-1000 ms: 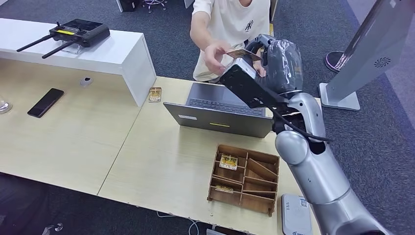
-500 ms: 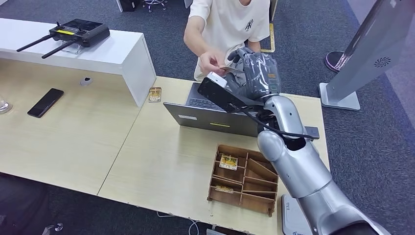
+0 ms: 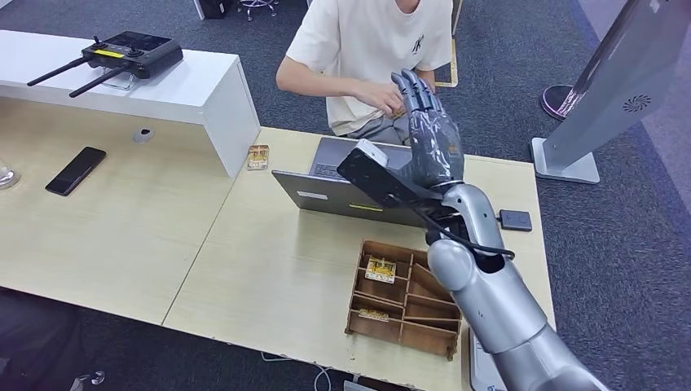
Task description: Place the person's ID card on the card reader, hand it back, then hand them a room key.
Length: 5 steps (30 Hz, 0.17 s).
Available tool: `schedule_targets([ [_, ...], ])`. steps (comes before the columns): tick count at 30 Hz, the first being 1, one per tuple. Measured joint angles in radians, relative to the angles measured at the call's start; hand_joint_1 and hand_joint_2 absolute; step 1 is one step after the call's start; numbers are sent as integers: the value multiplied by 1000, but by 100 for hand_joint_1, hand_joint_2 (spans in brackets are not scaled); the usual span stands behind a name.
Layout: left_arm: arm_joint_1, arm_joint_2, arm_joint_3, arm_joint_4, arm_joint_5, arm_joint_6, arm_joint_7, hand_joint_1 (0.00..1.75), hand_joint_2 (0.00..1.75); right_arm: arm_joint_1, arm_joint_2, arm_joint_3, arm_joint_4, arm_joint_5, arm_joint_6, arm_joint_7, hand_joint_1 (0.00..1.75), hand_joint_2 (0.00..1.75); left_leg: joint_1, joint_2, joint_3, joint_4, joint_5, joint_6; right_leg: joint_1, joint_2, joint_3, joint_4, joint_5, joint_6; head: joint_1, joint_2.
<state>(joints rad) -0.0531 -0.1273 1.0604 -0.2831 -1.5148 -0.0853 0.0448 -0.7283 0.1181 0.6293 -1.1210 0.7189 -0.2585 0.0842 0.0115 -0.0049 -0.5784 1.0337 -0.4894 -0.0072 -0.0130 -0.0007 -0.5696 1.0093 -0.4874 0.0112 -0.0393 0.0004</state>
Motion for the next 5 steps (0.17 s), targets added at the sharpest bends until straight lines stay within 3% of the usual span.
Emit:
schedule_targets([
  [5,16,-5,-4,0,22,6,-14,0,0,92,-22,-47,-126,-80,-27,-46,0,175,0,0,0,0,0,0,0,0,0,0,0,0,0,0],
])
